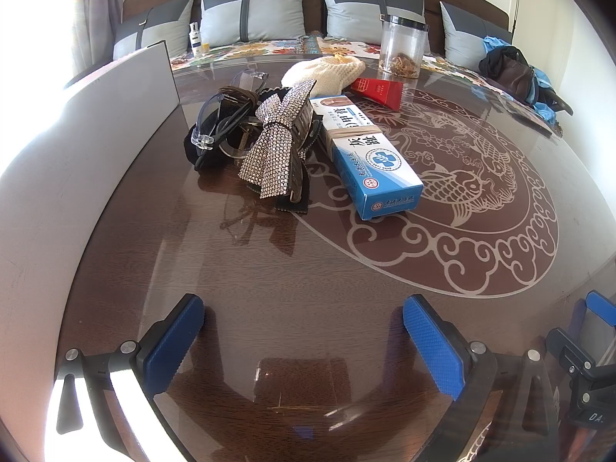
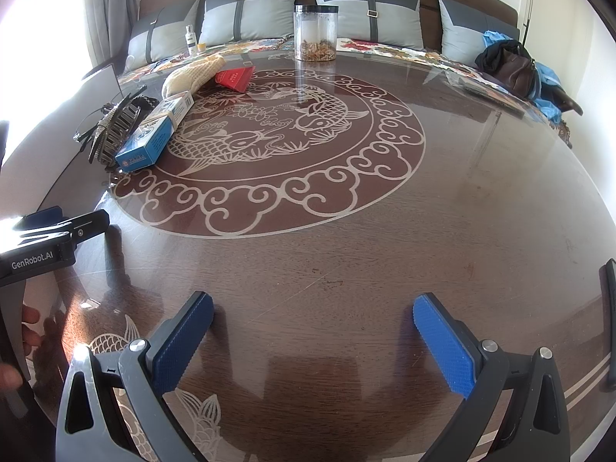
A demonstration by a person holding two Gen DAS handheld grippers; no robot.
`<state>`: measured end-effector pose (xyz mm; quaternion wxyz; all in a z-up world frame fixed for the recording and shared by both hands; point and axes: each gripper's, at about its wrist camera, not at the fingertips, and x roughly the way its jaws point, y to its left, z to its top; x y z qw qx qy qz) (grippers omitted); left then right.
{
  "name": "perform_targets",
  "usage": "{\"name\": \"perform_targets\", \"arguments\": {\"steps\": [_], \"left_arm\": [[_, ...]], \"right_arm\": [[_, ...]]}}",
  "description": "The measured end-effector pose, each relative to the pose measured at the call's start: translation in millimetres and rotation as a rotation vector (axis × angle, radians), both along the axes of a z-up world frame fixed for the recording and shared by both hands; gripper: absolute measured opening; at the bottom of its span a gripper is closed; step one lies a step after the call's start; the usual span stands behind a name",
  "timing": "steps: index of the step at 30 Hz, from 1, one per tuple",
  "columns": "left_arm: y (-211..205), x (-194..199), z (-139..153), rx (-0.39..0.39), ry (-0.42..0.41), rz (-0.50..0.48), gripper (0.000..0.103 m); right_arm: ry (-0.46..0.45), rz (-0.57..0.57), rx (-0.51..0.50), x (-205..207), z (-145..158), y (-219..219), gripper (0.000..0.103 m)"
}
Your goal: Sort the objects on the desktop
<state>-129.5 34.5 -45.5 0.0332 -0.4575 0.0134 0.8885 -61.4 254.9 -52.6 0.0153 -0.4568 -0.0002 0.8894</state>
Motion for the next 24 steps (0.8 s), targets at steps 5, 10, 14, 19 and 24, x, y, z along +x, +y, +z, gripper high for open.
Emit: {"name": "perform_targets", "arguments": {"steps": [5,10,14,19,24], "left_arm": [[-4,18,2,-0.004,-0.035,-0.047,0.103],[-25,71,2,-0.004,-0.007,-0.186,0.103],[-39,85,3,-0.002,-0.017,-0.213,0.103],[-47,104,1,0.007,0.044,-0.199,0.103],[-48,103,2,0.003,0.024,-0.206,0.103]], "right_arm": [[0.0,0.0,0.0,0,0,0,0.103],[0.0,0.0,0.0,0,0,0,0.103],[0.0,0.0,0.0,0,0,0,0.103],[-0.003,0.001,0.003,0,1,0,0.103],[-0.055,0.073,-0.058,-31,16,-31,0.103]]}}
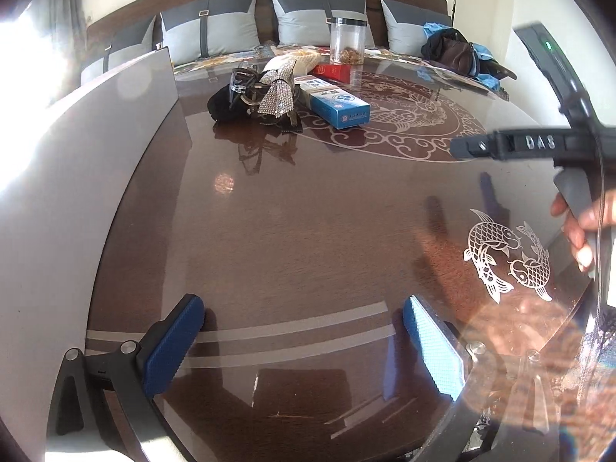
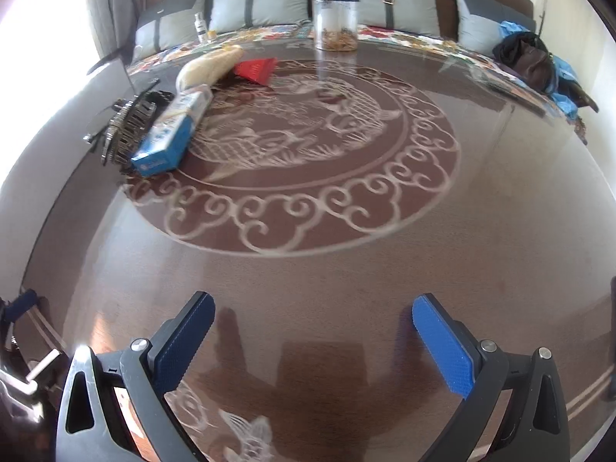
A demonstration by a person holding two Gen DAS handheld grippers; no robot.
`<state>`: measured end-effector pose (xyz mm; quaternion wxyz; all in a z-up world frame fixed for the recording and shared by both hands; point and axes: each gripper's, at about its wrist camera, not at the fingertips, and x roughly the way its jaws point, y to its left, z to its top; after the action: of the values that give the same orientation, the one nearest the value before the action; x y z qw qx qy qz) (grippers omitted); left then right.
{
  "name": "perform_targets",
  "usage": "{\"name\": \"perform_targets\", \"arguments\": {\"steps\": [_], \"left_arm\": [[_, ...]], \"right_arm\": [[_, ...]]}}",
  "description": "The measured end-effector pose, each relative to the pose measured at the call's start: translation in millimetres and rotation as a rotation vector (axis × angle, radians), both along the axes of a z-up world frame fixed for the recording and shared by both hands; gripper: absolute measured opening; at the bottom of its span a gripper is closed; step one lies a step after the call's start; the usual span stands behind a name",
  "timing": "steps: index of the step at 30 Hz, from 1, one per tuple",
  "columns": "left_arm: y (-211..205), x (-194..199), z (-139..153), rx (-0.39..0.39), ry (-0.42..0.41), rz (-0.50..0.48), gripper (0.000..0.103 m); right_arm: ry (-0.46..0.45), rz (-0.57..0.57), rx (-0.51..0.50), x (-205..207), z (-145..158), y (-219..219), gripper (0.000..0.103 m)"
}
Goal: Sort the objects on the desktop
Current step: 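Grasp the blue-and-white nail cream box with the right tool while the left tool approaches the rhinestone bow, then grasp the rhinestone bow hair clip with the left tool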
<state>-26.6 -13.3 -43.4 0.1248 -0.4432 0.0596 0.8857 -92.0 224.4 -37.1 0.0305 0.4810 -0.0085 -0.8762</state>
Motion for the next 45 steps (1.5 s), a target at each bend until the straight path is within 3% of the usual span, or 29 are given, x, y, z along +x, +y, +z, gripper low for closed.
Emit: {"name": "perform_targets", "arguments": {"steps": [4,7,9,11,12,13,16,19,22,24,28,34,38,40,41,42,45], "left_arm": [[0,-6,0,-0.008,-0.026,-0.029,0.103],[-1,-8,-1,-0.011,-0.036,-0.035,0.103],[-2,-10,-1,-0.014,-0.045,-0.037,0.103],[-1,-11,-2,-0.018,-0.054,-0.04,0.103],[0,-12,-2,-0.018,-0.059,-0.037,0.103],[0,-13,-1,-0.02,-0.065,-0.03,0.103],[1,-15,-1,-0.02,-0.072,-0.018,0.103],[1,-14,-2,-0.017,-0.067,-0.012,0.103],[-1,-17,-2,0.002,-0.07,0.023,0.103],[-2,-27,1,0.058,-0.08,0.077,0.103],[13,-80,6,0.185,-0.132,0.106,0.103],[41,-174,1,0.082,-0.128,0.18,0.103],[50,-212,-4,-0.02,-0.116,0.201,0.103],[51,-212,-2,-0.018,-0.064,0.177,0.09],[50,-208,1,-0.009,-0.037,0.166,0.065],[49,-204,3,-0.009,-0.026,0.158,0.047],[45,-177,5,0.015,-0.035,0.119,0.047]], "right_arm": [[0.093,0.141,-0.029,-61,33,-76,0.103],[0.081,0.116,-0.046,-118,40,-116,0.1],[0.031,0.063,-0.004,-145,30,-127,0.081],[-0.084,0.02,-0.003,-158,8,-122,0.057],[-0.066,0.028,0.0,-155,3,-121,0.045],[-0.057,0.064,0.022,-152,-2,-123,0.042],[-0.064,0.18,0.052,-131,-20,-125,0.042],[-0.037,0.255,0.072,-85,-37,-111,0.042],[-0.011,0.207,0.074,-36,-49,-75,0.042],[0.005,0.148,0.077,-13,-56,-51,0.042],[0.057,0.083,0.059,6,-69,-26,0.042],[0.126,0.076,0.045,11,-90,-21,0.042],[0.139,0.095,0.034,8,-97,-19,0.042],[0.142,0.101,0.041,5,-99,-21,0.042],[0.143,0.101,0.04,2,-100,-21,0.042],[0.144,0.098,0.033,1,-100,-22,0.042],[0.144,0.081,0.0,1,-99,-19,0.042]]}}
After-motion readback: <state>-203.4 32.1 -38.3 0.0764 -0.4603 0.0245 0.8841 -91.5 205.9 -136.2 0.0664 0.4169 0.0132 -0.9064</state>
